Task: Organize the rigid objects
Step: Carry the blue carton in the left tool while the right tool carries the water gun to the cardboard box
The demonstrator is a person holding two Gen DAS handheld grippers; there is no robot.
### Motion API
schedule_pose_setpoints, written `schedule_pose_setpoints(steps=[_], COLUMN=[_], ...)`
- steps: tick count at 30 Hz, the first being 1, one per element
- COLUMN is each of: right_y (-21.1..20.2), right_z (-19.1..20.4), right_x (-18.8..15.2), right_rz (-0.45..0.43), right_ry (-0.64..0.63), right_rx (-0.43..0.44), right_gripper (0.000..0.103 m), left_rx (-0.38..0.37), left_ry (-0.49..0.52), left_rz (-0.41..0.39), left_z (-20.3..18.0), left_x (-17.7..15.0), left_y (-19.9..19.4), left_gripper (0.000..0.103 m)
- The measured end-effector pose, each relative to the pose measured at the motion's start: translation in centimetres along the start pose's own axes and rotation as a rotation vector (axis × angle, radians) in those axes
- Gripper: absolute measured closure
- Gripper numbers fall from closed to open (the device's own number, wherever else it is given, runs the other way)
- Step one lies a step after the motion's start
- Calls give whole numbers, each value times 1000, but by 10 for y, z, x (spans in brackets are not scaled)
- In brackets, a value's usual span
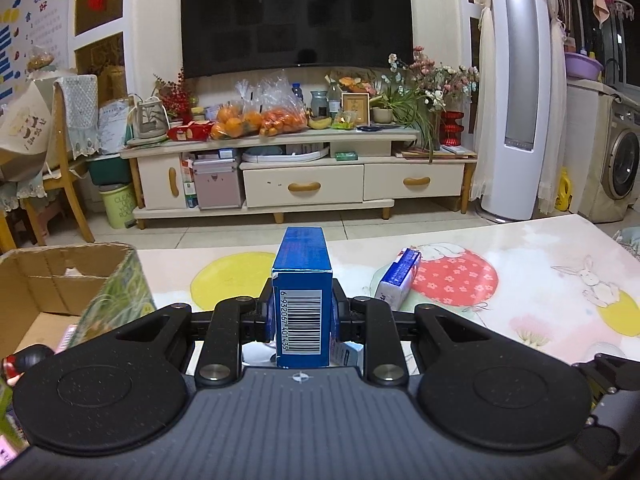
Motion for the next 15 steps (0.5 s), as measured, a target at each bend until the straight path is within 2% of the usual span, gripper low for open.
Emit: schedule_pose_setpoints(steps=[15], right_y=[-29], right_z=[28], right_x=[-9], right_rz=[-7], right_ry=[-8], right_rx=[0], right_gripper=[28], left_rx=[33], left_ry=[-9], left_rz=[-38], left_z=[29], left_x=[1], left_y=[-56], left_gripper=[75])
Point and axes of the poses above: each gripper's, at about its wrist camera, not at the fingertips, and y roughly the way its jaws point, z to its left, x to its top, the point moved 3 cm from there along y, roughly the way its jaws point, and after that the axes turned 4 degrees about -z, right-handed, at the moved point
